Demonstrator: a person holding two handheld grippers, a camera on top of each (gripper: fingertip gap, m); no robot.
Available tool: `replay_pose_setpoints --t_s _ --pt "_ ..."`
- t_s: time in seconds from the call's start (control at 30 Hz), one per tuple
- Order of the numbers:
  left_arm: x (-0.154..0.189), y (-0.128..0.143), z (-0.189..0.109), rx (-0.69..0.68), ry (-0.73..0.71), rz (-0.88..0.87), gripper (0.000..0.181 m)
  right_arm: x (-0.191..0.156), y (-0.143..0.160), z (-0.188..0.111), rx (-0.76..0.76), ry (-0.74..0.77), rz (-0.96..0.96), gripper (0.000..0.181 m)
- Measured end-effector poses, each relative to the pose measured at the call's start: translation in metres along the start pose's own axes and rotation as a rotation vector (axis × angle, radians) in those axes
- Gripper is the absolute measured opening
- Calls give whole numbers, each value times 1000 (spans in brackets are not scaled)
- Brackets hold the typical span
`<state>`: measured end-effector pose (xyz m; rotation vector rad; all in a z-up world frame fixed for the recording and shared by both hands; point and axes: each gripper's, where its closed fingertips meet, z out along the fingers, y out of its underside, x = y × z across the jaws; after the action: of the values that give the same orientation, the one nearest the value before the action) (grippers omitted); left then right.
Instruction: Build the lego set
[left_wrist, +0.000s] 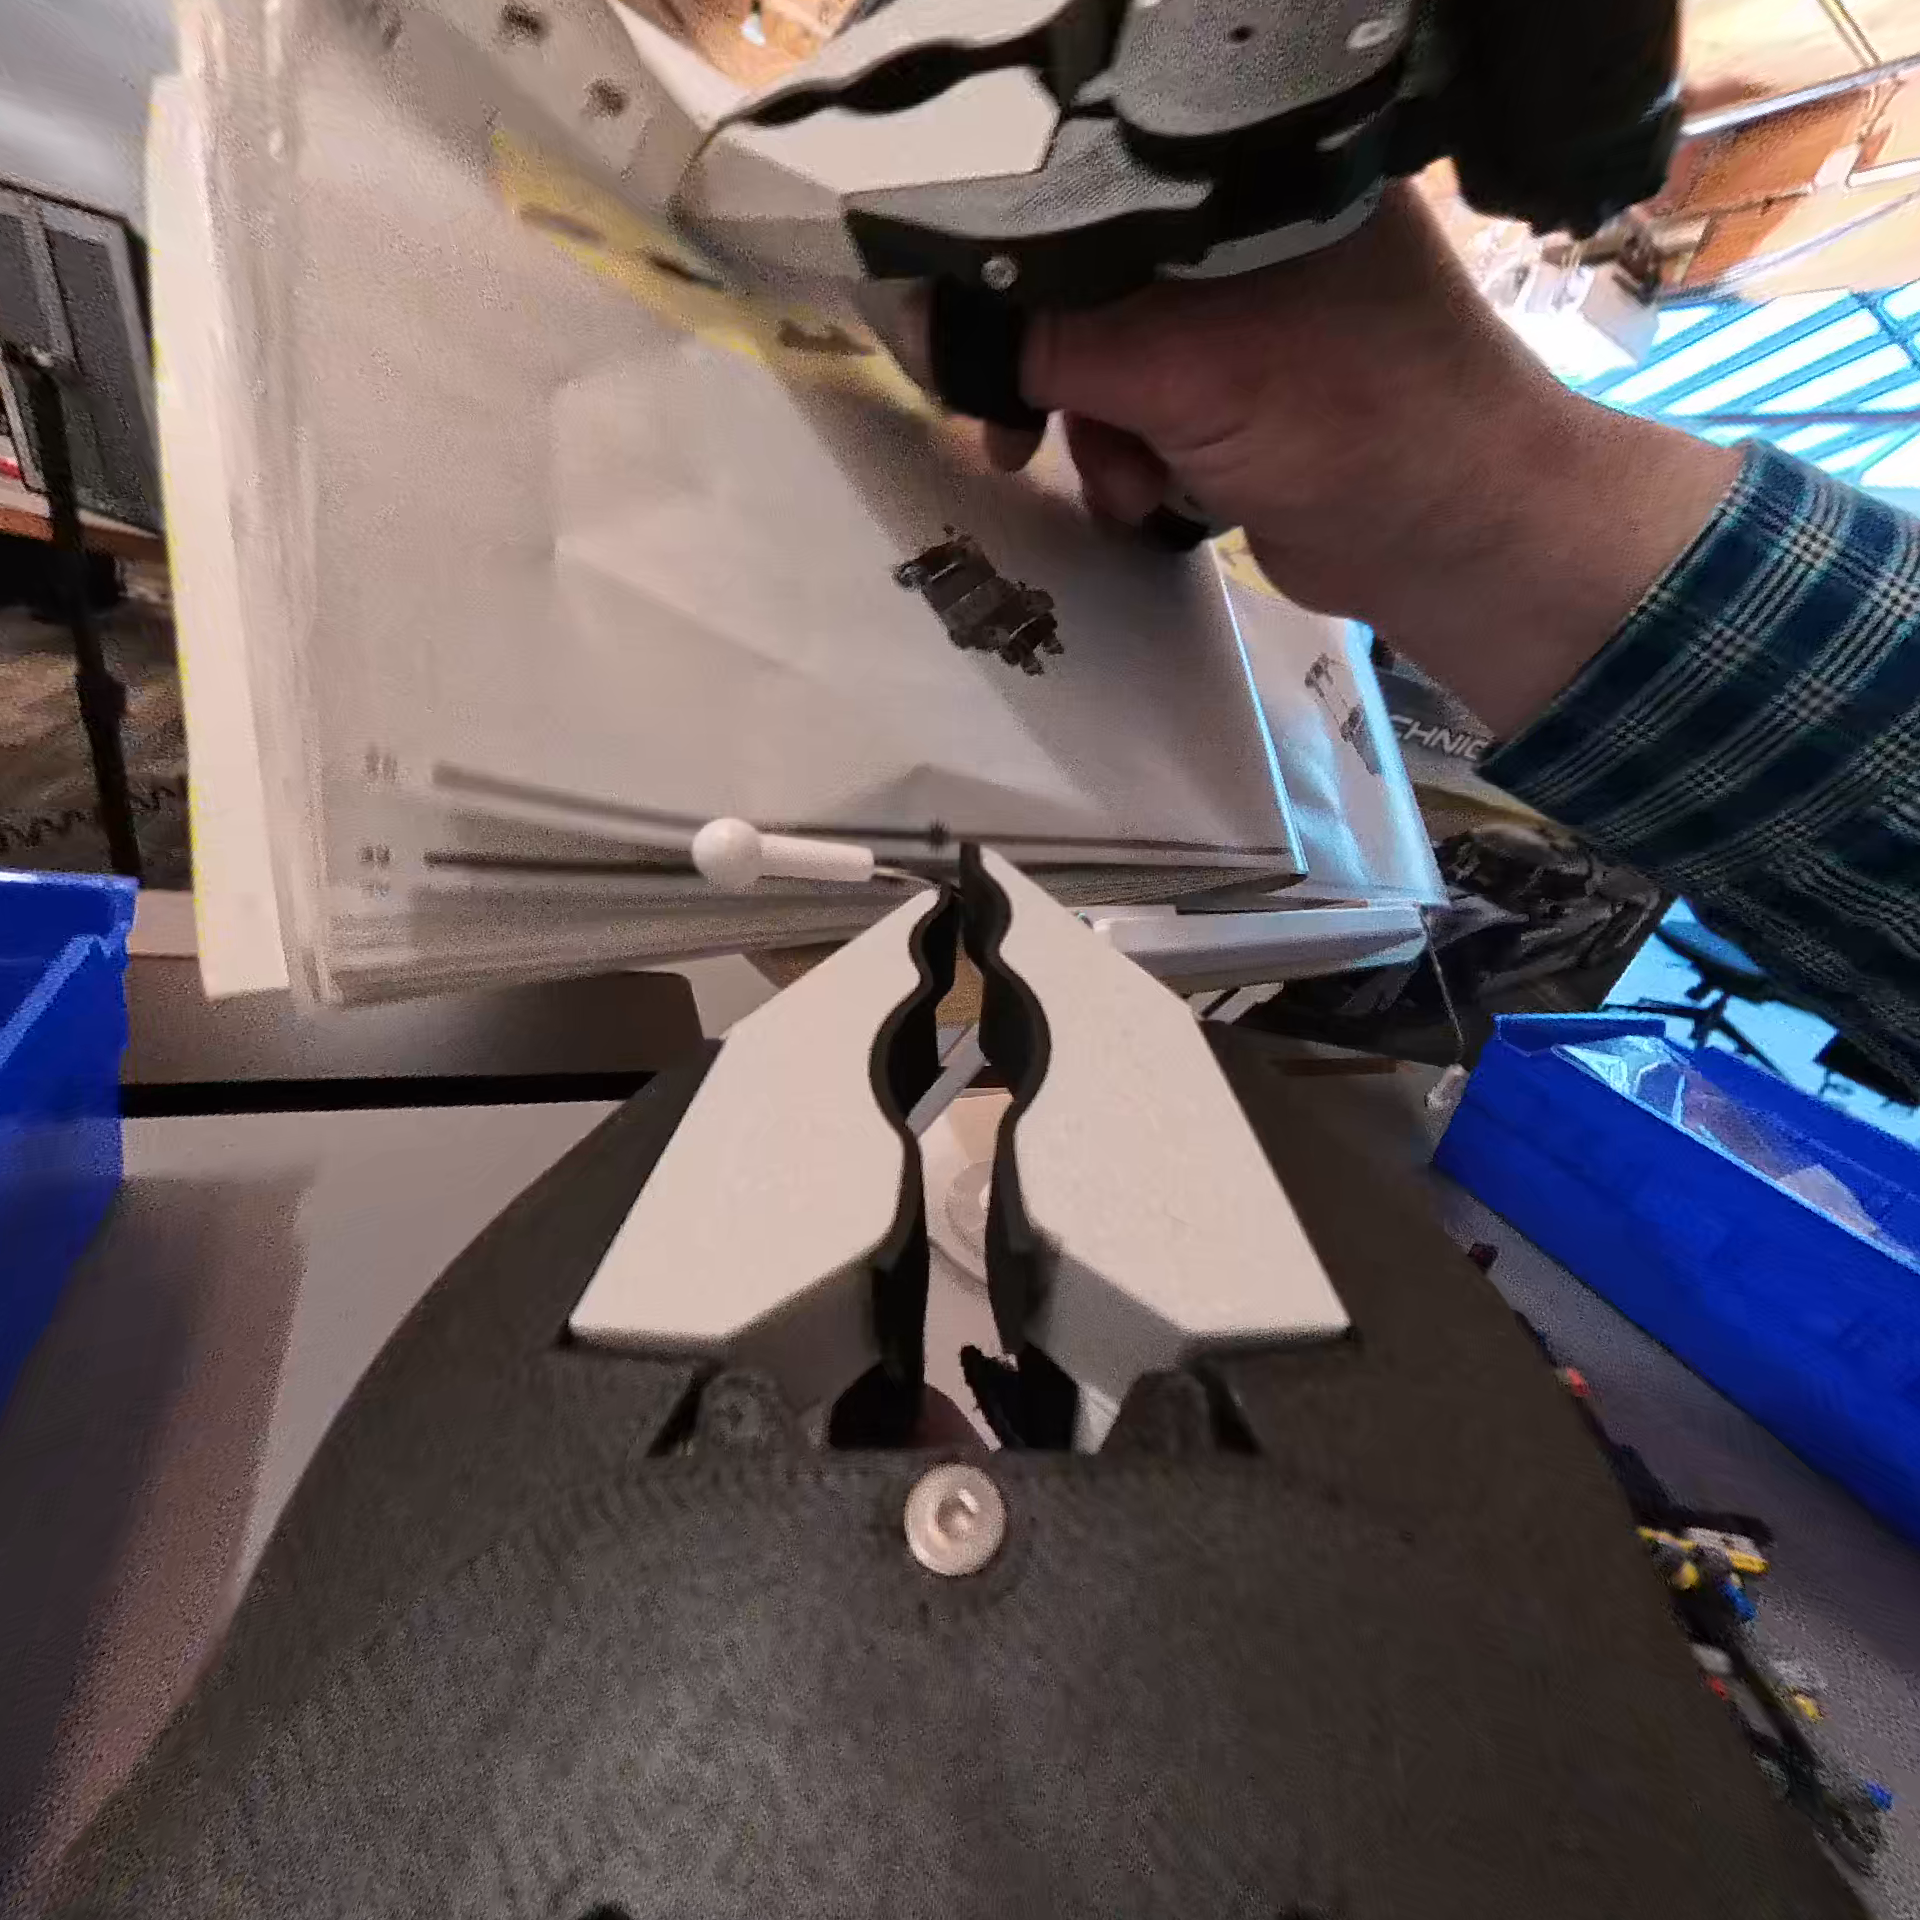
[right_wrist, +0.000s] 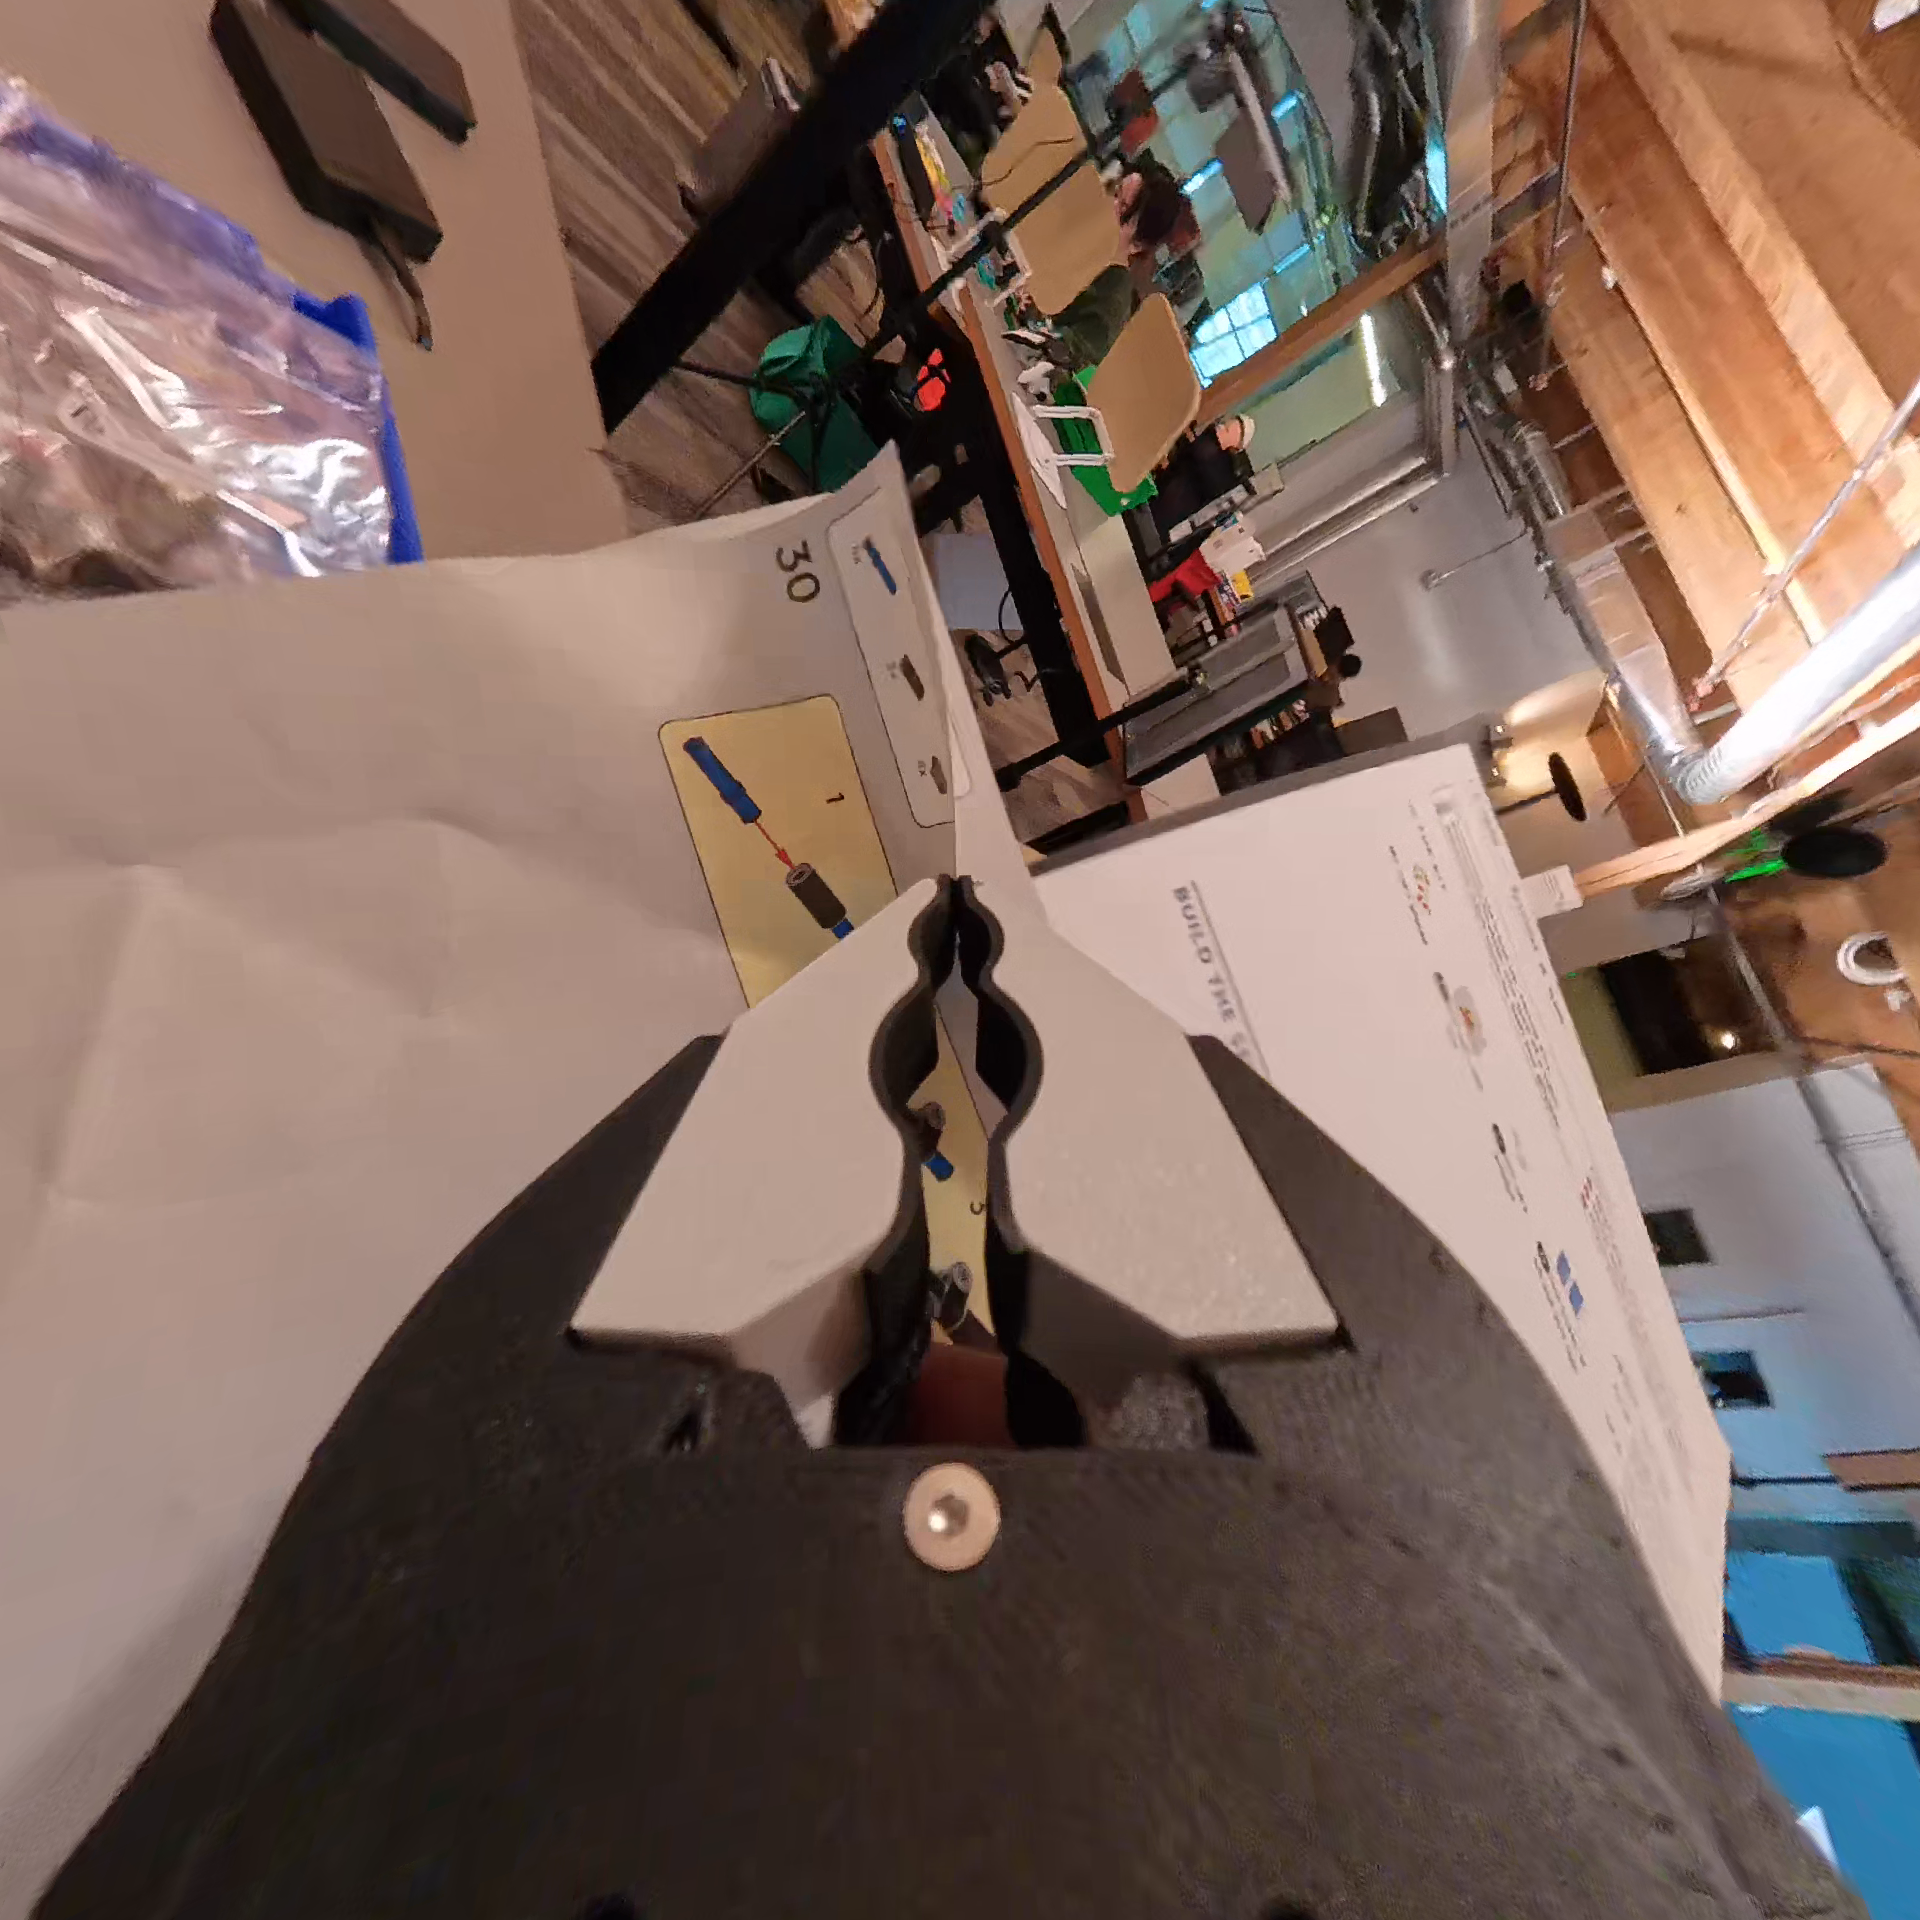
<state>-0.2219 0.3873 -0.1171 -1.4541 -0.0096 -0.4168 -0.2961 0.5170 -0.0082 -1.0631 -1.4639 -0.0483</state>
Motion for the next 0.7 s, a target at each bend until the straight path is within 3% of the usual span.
replay_pose_setpoints --t_s 0.27,0.43,0.57,0.63,0.7 --pt "-4 -2 10 -114 0 156 0 -16 -4 -1 24 -34 6 0" --pt "-9 -1 26 -266 83 82 1 -12 -10 -8 60 -69 78 0" --pt "-6 -5 26 -294 70 127 5 7 -22 -29 136 -101 184 10" --pt "-4 -7 21 -265 67 160 24 21 -27 -47 167 -102 222 16" --pt "-9 -17 11 -207 32 160 22 34 -31 -67 199 -113 255 20"
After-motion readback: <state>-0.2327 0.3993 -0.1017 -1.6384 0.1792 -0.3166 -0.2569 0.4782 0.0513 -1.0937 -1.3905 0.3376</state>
